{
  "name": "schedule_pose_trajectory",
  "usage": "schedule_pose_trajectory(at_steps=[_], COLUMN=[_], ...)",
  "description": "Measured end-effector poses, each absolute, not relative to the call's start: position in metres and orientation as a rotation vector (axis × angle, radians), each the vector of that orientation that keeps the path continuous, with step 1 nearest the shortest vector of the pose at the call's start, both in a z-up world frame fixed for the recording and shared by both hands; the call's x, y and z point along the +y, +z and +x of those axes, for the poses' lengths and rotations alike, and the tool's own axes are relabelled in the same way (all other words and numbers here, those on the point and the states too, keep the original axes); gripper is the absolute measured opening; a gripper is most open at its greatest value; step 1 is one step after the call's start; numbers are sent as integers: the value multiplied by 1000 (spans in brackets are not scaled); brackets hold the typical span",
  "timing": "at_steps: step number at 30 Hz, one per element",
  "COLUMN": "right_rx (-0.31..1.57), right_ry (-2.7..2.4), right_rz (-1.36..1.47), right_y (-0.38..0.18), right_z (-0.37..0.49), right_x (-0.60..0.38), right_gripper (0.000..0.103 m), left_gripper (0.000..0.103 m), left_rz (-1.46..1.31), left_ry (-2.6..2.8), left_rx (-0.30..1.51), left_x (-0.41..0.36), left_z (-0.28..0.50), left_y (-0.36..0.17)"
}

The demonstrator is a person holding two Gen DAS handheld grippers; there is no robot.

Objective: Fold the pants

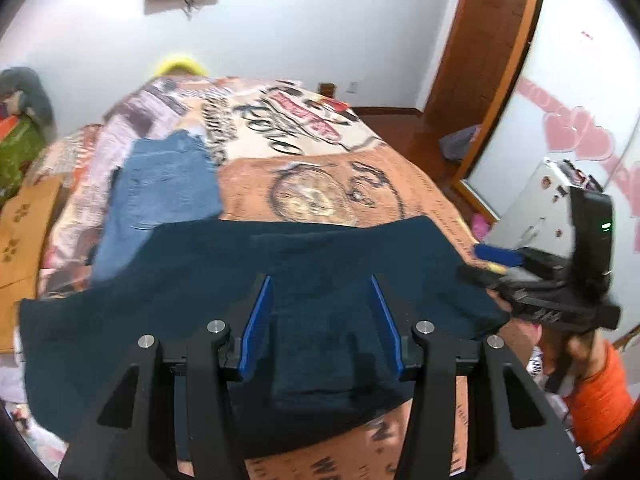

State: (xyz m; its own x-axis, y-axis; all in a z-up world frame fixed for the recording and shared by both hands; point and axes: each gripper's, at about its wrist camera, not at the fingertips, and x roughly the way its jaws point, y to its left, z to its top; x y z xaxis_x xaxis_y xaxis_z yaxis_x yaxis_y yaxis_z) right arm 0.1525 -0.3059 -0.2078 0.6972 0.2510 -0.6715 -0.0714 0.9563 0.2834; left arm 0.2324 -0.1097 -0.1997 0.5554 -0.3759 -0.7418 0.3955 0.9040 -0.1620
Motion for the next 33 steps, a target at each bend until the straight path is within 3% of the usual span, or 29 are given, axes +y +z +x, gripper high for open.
schedule_pose_trajectory(at_steps=[7,14,23,33], right_rx=[902,877,782,841], right_ry=[228,238,316,427], right_rz=[245,270,186,114], right_y=[-247,-223,-183,-199], right_z=[169,159,164,188], right_x=[-286,-292,-246,-177], right_gripper=[60,61,63,63], left_gripper=[49,49,62,62], left_rz=[77,72,-71,-262], left_ry=[-416,-401,-158,72], left_rx=[1017,923,811,927], left_x=[-128,-107,20,158], left_z=[253,231,194,153], left_y=[-263,-229,-188,-235])
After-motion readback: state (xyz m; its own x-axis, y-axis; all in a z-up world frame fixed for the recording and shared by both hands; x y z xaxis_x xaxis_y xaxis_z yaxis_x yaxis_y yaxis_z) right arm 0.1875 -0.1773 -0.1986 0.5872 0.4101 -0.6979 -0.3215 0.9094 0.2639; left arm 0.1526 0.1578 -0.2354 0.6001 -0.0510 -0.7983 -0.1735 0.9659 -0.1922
